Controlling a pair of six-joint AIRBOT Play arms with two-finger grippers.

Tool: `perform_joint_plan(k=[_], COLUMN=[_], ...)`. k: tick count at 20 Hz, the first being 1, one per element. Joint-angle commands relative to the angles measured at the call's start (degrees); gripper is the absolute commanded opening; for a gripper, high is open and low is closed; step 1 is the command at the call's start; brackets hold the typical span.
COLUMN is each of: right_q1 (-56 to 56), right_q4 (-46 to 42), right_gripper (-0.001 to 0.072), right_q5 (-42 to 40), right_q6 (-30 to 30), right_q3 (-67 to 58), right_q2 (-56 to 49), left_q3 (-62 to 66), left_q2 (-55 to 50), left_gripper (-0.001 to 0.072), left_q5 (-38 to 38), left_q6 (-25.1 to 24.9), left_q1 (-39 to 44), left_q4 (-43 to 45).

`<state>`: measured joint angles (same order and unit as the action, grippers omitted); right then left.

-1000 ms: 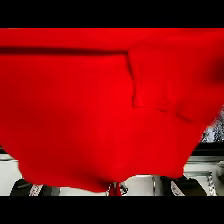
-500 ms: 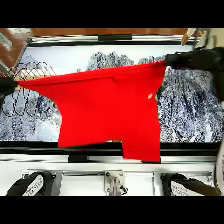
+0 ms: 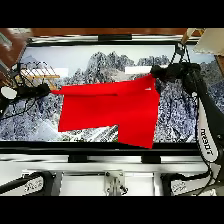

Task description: Fold the shirts.

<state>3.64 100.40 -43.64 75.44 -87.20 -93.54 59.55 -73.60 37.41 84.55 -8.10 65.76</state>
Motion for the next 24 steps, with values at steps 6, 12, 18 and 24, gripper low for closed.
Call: perform_joint_plan(k=[6,12,18,24], right_q1=[-6.8,-9.5,-9.5,-9.5], right_q4=[-9.9,-1.0,2.6,2.6], right_gripper=[0.0608,0.0608,0.0608,0.0608], right_q5=[-31.4,-38.6,-37.0,-36.9], right_q6=[7.6,11.1,11.5,12.3], right_q3=[-0.7,2.3,3.1,3.1], right_q2=[8.1,8.1,8.0,8.0], left_q3=[5.8,-8.9,-10.7,-10.7], left_q2=[-1.6,-3.7,-9.9,-12.4], left_gripper=[0.0665,0.0665,0.0665,0.0665], left_q5=[41.6,39.1,34.4,33.7], left_q6=[-4.3,-12.0,-17.0,-16.8], left_q1=[-15.6,-18.9,-16.2,-15.2], left_q4=[3.4,-3.8,-15.0,-15.1])
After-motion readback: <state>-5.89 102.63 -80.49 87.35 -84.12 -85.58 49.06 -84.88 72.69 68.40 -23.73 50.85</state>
